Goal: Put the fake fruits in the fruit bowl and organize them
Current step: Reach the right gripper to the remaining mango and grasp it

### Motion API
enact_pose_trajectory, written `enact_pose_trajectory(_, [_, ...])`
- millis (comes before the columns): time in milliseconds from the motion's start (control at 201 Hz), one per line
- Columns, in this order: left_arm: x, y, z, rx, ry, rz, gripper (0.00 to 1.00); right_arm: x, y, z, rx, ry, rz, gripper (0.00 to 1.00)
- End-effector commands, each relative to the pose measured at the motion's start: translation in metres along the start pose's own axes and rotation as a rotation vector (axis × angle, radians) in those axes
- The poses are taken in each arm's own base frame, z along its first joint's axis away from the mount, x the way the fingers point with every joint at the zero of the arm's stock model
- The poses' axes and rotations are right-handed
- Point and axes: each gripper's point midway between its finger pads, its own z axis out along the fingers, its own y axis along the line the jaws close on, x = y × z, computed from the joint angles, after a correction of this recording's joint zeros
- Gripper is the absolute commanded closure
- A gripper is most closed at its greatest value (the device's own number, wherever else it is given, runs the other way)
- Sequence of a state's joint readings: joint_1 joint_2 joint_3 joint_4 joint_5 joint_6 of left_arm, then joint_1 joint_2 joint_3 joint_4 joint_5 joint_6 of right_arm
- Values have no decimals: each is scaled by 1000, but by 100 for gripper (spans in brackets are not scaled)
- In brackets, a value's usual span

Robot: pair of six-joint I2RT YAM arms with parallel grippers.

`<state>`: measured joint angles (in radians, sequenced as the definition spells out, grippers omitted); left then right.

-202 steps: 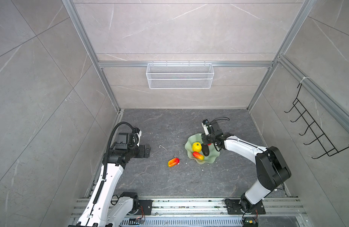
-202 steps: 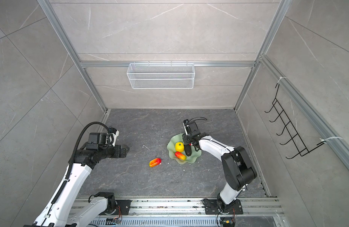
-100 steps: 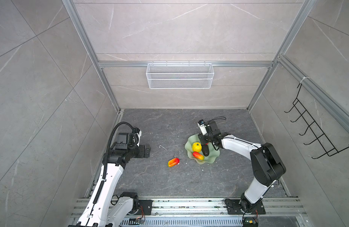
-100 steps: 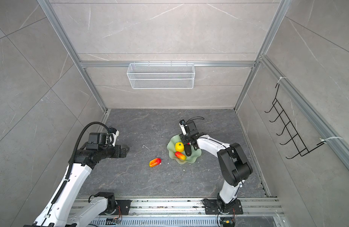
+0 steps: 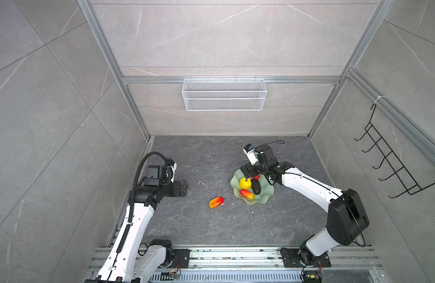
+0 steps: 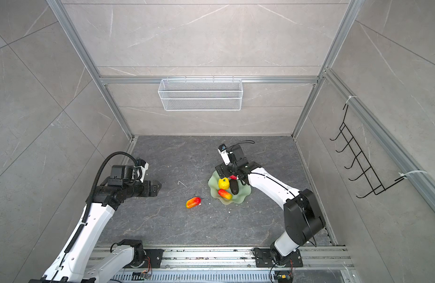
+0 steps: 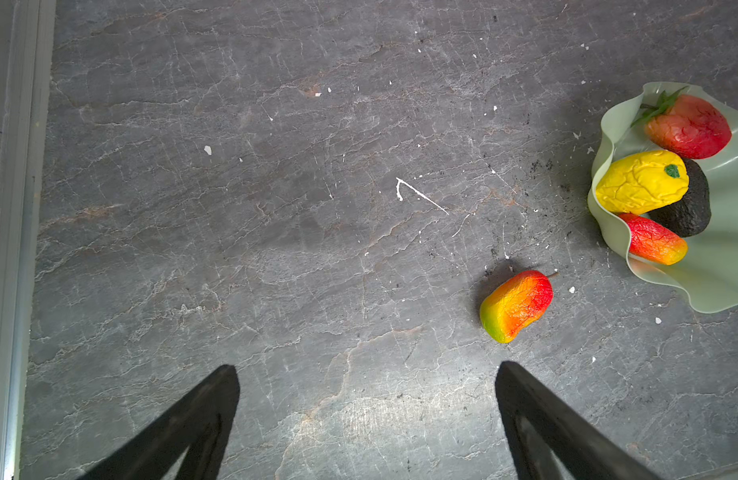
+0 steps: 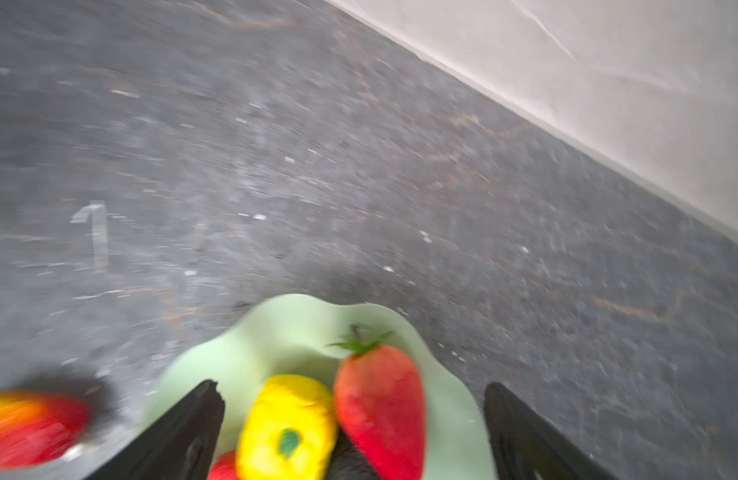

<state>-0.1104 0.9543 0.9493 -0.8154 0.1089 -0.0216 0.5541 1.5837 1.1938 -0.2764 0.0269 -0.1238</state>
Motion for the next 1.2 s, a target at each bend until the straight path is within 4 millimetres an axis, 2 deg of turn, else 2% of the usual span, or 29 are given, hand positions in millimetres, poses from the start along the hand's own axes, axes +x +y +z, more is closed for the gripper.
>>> enact_pose_trajectory(0, [-3,-3,-3,17,-16,23,0,-2,54,-22,-171,28,-112,0])
enact_pose_trajectory(130, [-2,-3,-3,20,-16,24,0,11,124,-32,-348,54,-260,0])
enact_pose_trajectory(199, [-3,-4,-4,21,-21,26,0,22,153,-31,-436,77,-312,0])
enact_pose_trajectory(284, [-3,-4,-5,22,-23,23,0,36,174,-24,-489,119,-368,0])
enact_pose_trajectory(419, [-3,-4,-5,23,-25,25,0,59,196,-3,-514,196,-467,0])
enact_pose_trajectory(528, [-2,-4,-5,23,-24,24,0,71,215,13,-562,205,-516,0])
enact_pose_trajectory(633, [-3,-4,-5,21,-23,25,0,78,226,29,-580,210,-527,2])
enact_pose_trajectory(842, [-3,-4,-4,22,-21,25,0,83,224,59,-516,242,-525,11])
enact_pose_trajectory(1061, [-3,-3,-3,22,-16,25,0,84,221,72,-472,258,-506,19])
enact_pose_trajectory(1191, [-3,-4,-3,22,-18,27,0,86,222,78,-461,282,-484,32])
